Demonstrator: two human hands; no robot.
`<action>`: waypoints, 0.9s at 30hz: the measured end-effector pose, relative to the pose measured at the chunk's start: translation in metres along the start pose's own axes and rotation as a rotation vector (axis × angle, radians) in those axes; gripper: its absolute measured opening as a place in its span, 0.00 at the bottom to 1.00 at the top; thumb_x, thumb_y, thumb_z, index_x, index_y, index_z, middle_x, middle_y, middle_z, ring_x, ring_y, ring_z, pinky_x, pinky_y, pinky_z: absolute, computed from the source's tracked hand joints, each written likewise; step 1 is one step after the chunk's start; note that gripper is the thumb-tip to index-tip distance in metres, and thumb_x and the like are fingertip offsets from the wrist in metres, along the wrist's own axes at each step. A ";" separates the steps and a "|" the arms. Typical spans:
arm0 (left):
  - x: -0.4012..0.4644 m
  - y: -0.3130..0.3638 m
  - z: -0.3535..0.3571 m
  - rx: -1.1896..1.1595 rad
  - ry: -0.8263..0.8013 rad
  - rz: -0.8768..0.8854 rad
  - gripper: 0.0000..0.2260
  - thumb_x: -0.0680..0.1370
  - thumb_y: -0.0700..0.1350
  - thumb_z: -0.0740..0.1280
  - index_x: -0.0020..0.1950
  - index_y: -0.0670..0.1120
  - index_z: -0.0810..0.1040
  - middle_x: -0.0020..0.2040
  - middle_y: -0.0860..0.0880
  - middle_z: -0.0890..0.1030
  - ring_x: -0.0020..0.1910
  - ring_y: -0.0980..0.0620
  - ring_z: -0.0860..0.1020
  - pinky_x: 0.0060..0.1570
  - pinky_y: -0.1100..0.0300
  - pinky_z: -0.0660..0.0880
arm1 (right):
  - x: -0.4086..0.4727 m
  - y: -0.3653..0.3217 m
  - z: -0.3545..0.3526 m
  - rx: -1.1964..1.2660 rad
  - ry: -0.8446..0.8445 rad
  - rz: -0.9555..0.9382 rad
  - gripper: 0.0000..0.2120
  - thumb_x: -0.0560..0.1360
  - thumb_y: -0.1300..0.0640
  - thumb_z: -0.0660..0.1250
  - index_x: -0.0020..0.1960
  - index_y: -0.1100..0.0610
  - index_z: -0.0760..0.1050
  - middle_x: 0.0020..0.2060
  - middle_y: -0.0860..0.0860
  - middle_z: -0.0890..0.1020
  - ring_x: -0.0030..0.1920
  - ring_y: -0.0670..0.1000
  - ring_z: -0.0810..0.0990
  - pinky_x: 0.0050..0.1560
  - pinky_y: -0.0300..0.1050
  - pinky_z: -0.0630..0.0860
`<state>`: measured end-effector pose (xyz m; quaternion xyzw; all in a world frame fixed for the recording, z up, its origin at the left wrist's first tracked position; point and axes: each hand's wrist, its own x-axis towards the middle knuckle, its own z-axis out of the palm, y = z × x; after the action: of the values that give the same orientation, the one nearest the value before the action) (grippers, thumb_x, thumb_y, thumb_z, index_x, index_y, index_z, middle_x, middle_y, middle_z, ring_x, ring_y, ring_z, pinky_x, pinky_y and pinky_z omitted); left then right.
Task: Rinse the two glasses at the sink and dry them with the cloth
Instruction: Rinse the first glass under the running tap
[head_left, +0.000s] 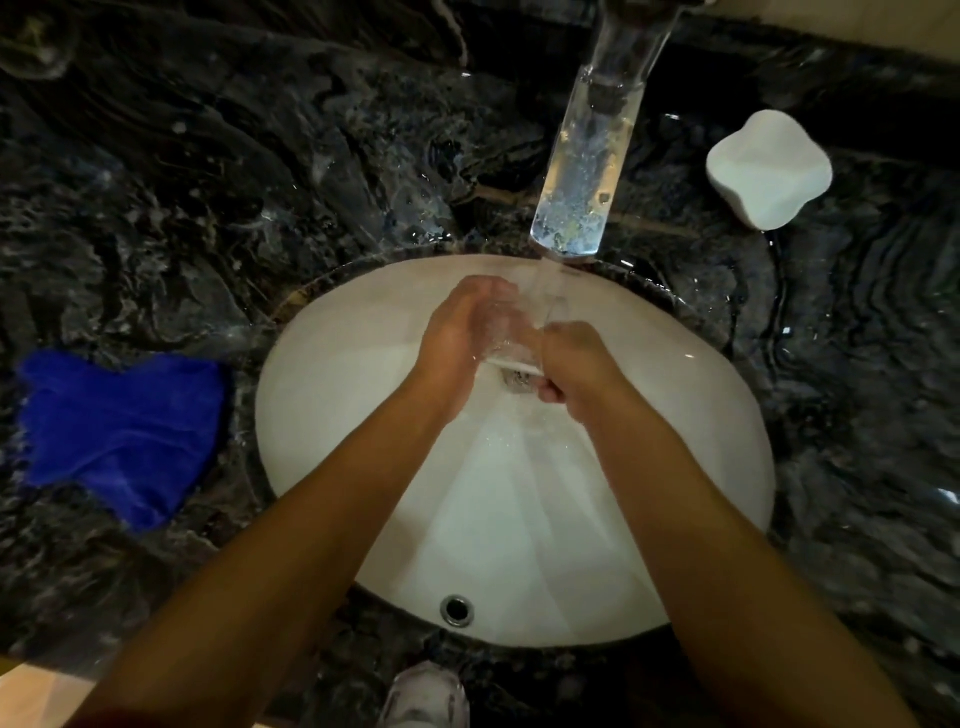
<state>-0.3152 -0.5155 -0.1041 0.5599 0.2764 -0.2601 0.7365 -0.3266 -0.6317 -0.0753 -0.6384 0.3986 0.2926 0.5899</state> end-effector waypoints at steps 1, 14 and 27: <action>0.004 0.001 -0.004 0.065 -0.004 0.047 0.09 0.83 0.44 0.60 0.54 0.45 0.79 0.47 0.49 0.82 0.45 0.53 0.81 0.47 0.58 0.77 | -0.002 0.005 -0.001 -0.022 -0.028 0.020 0.17 0.74 0.51 0.77 0.50 0.65 0.80 0.36 0.59 0.80 0.24 0.49 0.72 0.22 0.37 0.67; 0.009 0.000 0.010 -0.129 0.119 -0.251 0.14 0.82 0.51 0.60 0.56 0.44 0.80 0.43 0.44 0.83 0.39 0.45 0.80 0.40 0.54 0.75 | -0.035 0.016 -0.028 -0.459 -0.026 -0.617 0.19 0.79 0.53 0.69 0.69 0.51 0.77 0.61 0.42 0.79 0.60 0.41 0.78 0.57 0.30 0.72; 0.013 0.019 -0.007 0.170 -0.096 -0.193 0.14 0.81 0.49 0.58 0.46 0.43 0.78 0.35 0.44 0.82 0.33 0.46 0.78 0.36 0.57 0.73 | -0.006 -0.009 -0.029 -0.949 -0.321 -0.702 0.11 0.74 0.61 0.74 0.53 0.59 0.75 0.45 0.49 0.78 0.45 0.50 0.76 0.40 0.37 0.70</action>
<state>-0.2936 -0.5055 -0.1019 0.5782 0.2703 -0.3786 0.6704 -0.3251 -0.6591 -0.0616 -0.8726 -0.1033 0.3190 0.3552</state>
